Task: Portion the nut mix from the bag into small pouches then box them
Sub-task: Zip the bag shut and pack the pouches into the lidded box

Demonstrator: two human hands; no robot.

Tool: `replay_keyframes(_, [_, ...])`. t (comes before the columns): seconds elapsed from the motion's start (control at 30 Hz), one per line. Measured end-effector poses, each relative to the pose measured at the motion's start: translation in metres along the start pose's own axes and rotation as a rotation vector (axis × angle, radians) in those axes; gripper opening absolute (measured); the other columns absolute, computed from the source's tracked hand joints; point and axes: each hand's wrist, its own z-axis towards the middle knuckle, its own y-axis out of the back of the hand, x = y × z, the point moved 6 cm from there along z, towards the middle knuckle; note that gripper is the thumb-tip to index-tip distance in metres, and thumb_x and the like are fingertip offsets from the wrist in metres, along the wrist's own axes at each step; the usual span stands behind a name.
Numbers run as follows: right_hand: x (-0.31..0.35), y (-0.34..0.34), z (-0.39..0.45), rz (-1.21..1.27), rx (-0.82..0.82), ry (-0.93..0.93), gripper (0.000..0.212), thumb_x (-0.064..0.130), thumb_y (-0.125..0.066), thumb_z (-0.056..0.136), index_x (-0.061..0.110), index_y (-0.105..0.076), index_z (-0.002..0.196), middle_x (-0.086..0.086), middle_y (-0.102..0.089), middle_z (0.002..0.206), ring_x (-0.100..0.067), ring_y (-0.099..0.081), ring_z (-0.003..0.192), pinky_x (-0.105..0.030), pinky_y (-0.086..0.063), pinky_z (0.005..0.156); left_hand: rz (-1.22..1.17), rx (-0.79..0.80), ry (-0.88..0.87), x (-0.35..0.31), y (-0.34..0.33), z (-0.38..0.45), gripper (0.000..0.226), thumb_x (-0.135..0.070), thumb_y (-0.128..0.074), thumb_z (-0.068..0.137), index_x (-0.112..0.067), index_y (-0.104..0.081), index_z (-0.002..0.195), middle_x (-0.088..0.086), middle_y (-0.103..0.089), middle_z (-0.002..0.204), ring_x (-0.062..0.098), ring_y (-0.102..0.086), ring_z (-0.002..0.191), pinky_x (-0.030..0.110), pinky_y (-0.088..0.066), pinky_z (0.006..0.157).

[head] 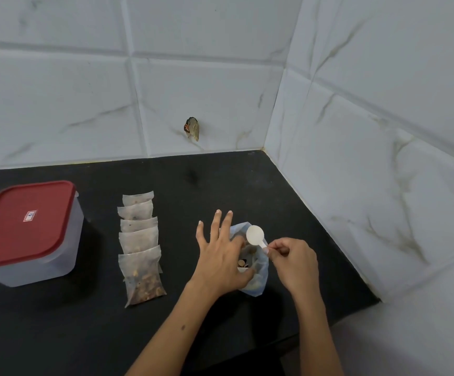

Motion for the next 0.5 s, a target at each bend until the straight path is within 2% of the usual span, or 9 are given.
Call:
replay_keyframes(0.07, [-0.001, -0.001, 0.001, 0.012, 0.009, 0.003, 0.004, 0.022, -0.069, 0.085, 0.020, -0.069, 0.089, 0.009, -0.063, 0.078, -0.003, -0.058, 0.073, -0.012, -0.037, 0.057, -0.034, -0.072, -0.008, 0.000, 0.001, 0.001, 0.049, -0.060, -0.041, 0.076, -0.025, -0.066, 0.100, 0.010, -0.017, 0.159, 0.031, 0.000, 0.148, 0.056, 0.011, 0.110])
replay_keyframes(0.13, [-0.003, -0.001, 0.002, 0.048, 0.014, -0.015, 0.005, 0.022, -0.070, 0.084, 0.020, -0.070, 0.088, 0.007, -0.065, 0.079, -0.005, -0.060, 0.075, -0.013, -0.039, 0.059, -0.046, -0.154, -0.001, 0.001, 0.002, 0.003, 0.022, -0.043, -0.064, 0.073, -0.022, -0.071, 0.077, 0.013, -0.047, 0.144, 0.035, -0.029, 0.142, 0.062, -0.008, 0.108])
replay_keyframes(0.2, [-0.008, 0.001, 0.004, 0.118, 0.007, -0.036, 0.004, 0.022, -0.071, 0.083, 0.019, -0.071, 0.086, 0.005, -0.068, 0.080, -0.007, -0.061, 0.076, -0.017, -0.043, 0.062, -0.064, -0.216, 0.026, 0.000, 0.004, 0.005, 0.011, -0.027, -0.078, 0.061, -0.021, -0.069, 0.064, 0.008, -0.064, 0.121, 0.033, -0.051, 0.126, 0.060, -0.030, 0.100])
replay_keyframes(0.23, [-0.010, 0.004, 0.004, 0.156, 0.000, -0.040, 0.003, 0.022, -0.072, 0.082, 0.019, -0.071, 0.084, 0.005, -0.068, 0.078, -0.008, -0.062, 0.075, -0.018, -0.044, 0.063, -0.093, -0.243, 0.033, 0.000, 0.004, 0.006, 0.013, -0.022, -0.079, 0.057, -0.021, -0.068, 0.064, 0.005, -0.067, 0.112, 0.030, -0.057, 0.118, 0.054, -0.036, 0.095])
replay_keyframes(0.3, [-0.016, 0.008, 0.004, 0.237, -0.008, -0.074, 0.004, 0.022, -0.073, 0.080, 0.019, -0.072, 0.081, 0.006, -0.069, 0.077, -0.008, -0.062, 0.075, -0.021, -0.047, 0.067, -0.210, -0.275, 0.017, -0.006, 0.007, 0.008, 0.016, -0.017, -0.077, 0.061, -0.020, -0.068, 0.074, -0.001, -0.067, 0.100, 0.020, -0.061, 0.104, 0.037, -0.037, 0.090])
replay_keyframes(0.37, [-0.024, 0.013, 0.004, 0.333, -0.035, -0.138, 0.004, 0.021, -0.074, 0.079, 0.021, -0.071, 0.078, 0.006, -0.069, 0.076, -0.008, -0.062, 0.076, -0.021, -0.046, 0.066, -0.479, -0.288, 0.020, -0.015, 0.009, 0.009, 0.017, -0.014, -0.070, 0.074, -0.016, -0.066, 0.090, -0.005, -0.065, 0.095, 0.012, -0.061, 0.093, 0.026, -0.042, 0.087])
replay_keyframes(0.43, [-0.036, 0.019, 0.004, 0.421, -0.082, -0.198, 0.011, 0.018, -0.074, 0.079, 0.025, -0.068, 0.074, 0.007, -0.068, 0.074, -0.008, -0.063, 0.076, -0.020, -0.045, 0.064, -0.776, -0.235, 0.114, -0.032, 0.005, 0.008, 0.020, -0.018, -0.068, 0.083, -0.014, -0.064, 0.103, -0.008, -0.065, 0.092, 0.006, -0.063, 0.088, 0.019, -0.049, 0.083])
replay_keyframes(0.5, [-0.049, 0.021, 0.004, 0.478, -0.103, -0.252, 0.011, 0.017, -0.073, 0.080, 0.025, -0.068, 0.075, 0.005, -0.069, 0.077, -0.011, -0.065, 0.078, -0.025, -0.049, 0.069, -1.034, -0.110, 0.230, -0.053, -0.006, 0.008, 0.027, -0.029, -0.067, 0.088, -0.014, -0.061, 0.109, -0.013, -0.064, 0.090, -0.001, -0.063, 0.084, 0.012, -0.050, 0.076])
